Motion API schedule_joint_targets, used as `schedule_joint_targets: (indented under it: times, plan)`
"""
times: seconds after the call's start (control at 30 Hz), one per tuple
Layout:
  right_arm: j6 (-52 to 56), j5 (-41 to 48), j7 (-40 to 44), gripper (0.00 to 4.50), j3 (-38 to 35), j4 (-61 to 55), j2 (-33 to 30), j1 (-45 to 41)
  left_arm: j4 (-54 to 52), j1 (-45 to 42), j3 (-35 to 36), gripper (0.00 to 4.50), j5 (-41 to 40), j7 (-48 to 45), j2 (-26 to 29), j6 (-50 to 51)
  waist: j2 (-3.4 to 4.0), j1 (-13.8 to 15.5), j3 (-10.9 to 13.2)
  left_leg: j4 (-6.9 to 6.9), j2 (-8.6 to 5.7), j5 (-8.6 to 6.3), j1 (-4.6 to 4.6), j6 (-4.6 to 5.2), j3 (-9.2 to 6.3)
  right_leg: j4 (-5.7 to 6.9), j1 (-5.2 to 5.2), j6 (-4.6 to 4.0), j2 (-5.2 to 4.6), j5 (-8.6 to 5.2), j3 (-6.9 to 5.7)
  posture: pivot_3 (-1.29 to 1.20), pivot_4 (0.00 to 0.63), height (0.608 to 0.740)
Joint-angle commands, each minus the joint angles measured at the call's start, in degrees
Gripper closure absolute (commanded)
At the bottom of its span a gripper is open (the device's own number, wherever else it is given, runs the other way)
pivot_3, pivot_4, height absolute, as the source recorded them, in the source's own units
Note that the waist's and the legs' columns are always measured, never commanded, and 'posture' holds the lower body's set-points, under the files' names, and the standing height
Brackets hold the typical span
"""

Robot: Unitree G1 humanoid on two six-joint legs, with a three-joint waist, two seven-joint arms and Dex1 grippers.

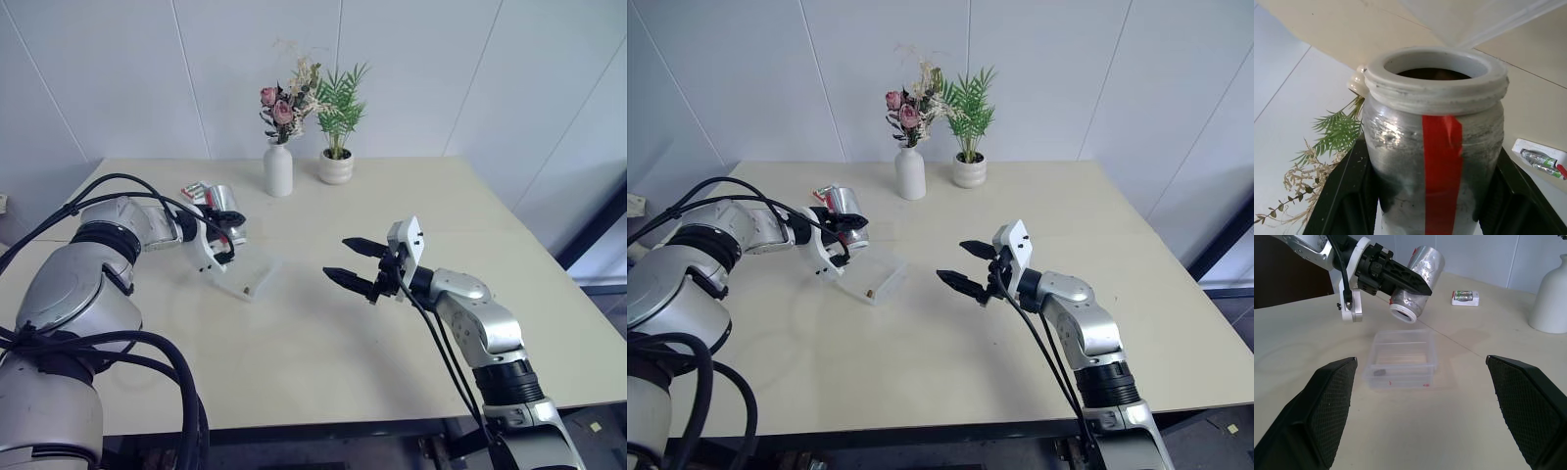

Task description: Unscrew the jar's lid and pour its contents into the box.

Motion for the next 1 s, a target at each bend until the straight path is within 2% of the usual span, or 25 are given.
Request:
schedule_joint_targets:
  times: [0.03,0.1,0.2,0.27,0.33,0.4,0.5,0.67,0.77,0.87,1.0]
  plan:
    - [0.1,1.3,0.3,0.05,-1.0,-2.2,-0.3,0.0,1.0,-1.3,3.8,2.4,-5.3,-3.4,2.6,-2.8,0.0,0.0,0.0,0.02,0.0,0.0,0.0,0.0,0.0,0.02,0.0,0.0,0.0,0.0,0.0,0.0,0.15,0.74]
    - [0.3,1.4,0.5,0.05,-0.8,-2.2,-0.3,0.1,1.0,-0.7,6.8,2.4,-9.2,-6.3,3.5,-5.2,0.0,-0.1,0.0,0.04,0.0,0.0,0.01,0.0,0.0,0.07,0.0,0.0,0.0,0.0,0.0,0.0,0.15,0.74]
    - [0.5,1.4,0.9,0.05,-0.6,-2.2,-0.3,0.3,3.3,3.5,21.6,2.4,-27.7,-21.7,5.3,-12.7,0.01,-0.1,0.0,0.07,0.0,0.0,0.03,0.0,0.02,0.12,0.0,0.0,0.0,0.0,0.0,0.0,0.15,0.74]
    - [0.7,1.4,1.2,0.05,-0.4,-2.2,-0.3,0.5,4.8,8.7,35.7,2.4,-44.9,-38.5,4.6,-15.0,0.02,-0.2,0.0,0.08,0.0,0.01,0.06,-0.01,0.04,0.17,0.0,-0.01,0.0,0.0,0.02,0.0,0.15,0.74]
    - [0.9,1.5,1.6,0.05,-0.4,-2.5,-0.4,0.6,3.9,13.2,47.0,2.4,-59.1,-55.3,3.2,-12.3,0.02,-0.1,0.0,0.16,0.0,0.02,0.09,-0.03,0.06,0.31,0.01,-0.04,0.0,-0.02,0.0,0.0,0.15,0.74]
    - [1.0,1.5,1.9,0.05,-0.4,-2.5,-0.5,0.7,0.3,17.3,55.7,2.4,-70.2,-65.4,2.2,-6.2,0.02,-0.1,0.0,0.25,0.0,0.05,0.08,-0.05,0.03,0.42,0.01,-0.05,0.0,-0.02,-0.04,0.0,0.15,0.74]
    - [1.0,1.4,2.4,0.05,-0.3,-2.3,-0.6,0.5,-7.6,26.4,68.9,2.4,-87.0,-74.9,0.5,6.7,0.02,-0.5,0.0,0.43,0.01,0.07,0.09,-0.02,-0.02,0.64,0.02,-0.06,0.0,-0.02,-0.04,0.0,0.15,0.74]
    - [0.9,1.4,3.0,0.05,-0.1,-2.1,-0.4,-0.1,-24.9,39.5,78.4,2.4,-97.8,-71.6,-1.4,21.9,0.02,-1.4,0.0,0.58,0.02,0.12,0.18,-0.01,-0.2,0.93,0.08,-0.07,0.01,-0.01,-0.07,0.0,0.15,0.74]
    - [0.6,1.2,3.3,0.05,0.2,-2.2,-0.4,-0.4,-33.8,46.5,84.5,2.4,-103.7,-65.7,-4.2,30.0,0.01,-1.6,0.0,0.79,0.02,0.13,0.16,-0.01,-0.32,1.06,0.13,-0.1,0.0,0.01,-0.13,0.0,0.15,0.74]
    - [0.8,1.2,3.4,0.05,0.5,-2.3,-0.4,-0.6,-37.1,51.4,90.0,2.4,-107.7,-59.1,-6.8,35.7,0.0,-1.8,0.0,1.11,0.02,0.12,0.13,0.0,-0.39,1.3,0.15,-0.11,0.0,0.04,-0.16,0.0,0.15,0.74]
    - [0.7,1.1,3.8,0.05,0.9,-2.1,-0.5,-0.8,-36.7,53.7,91.3,2.4,-107.6,-56.1,-7.3,36.9,-0.02,-1.8,0.0,1.16,0.01,0.22,0.19,0.08,-0.44,1.39,0.18,-0.22,0.05,0.23,-0.21,0.0,0.15,0.74]
